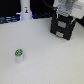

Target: Open the kcup holder, insert the kcup into the holder, and close the kcup holder

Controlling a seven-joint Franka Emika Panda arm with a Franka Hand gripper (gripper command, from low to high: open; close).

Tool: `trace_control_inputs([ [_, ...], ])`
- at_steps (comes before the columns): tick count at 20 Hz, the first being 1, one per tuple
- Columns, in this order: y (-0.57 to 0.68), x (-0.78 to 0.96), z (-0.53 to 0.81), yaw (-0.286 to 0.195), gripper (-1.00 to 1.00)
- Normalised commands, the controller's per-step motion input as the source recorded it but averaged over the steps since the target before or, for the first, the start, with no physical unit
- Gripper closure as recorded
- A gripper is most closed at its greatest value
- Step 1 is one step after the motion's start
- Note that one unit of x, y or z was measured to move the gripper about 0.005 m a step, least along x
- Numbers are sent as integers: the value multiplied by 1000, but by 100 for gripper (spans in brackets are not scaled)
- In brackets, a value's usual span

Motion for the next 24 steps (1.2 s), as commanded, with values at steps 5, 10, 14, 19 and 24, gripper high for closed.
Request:
trace_control_inputs([
  [5,62,-207,-226,-23,100],
  [10,6,1,-16,-24,100],
  [14,-11,13,1,-7,100],
  [19,-23,75,19,-7,100],
  [24,-110,504,178,-23,100],
])
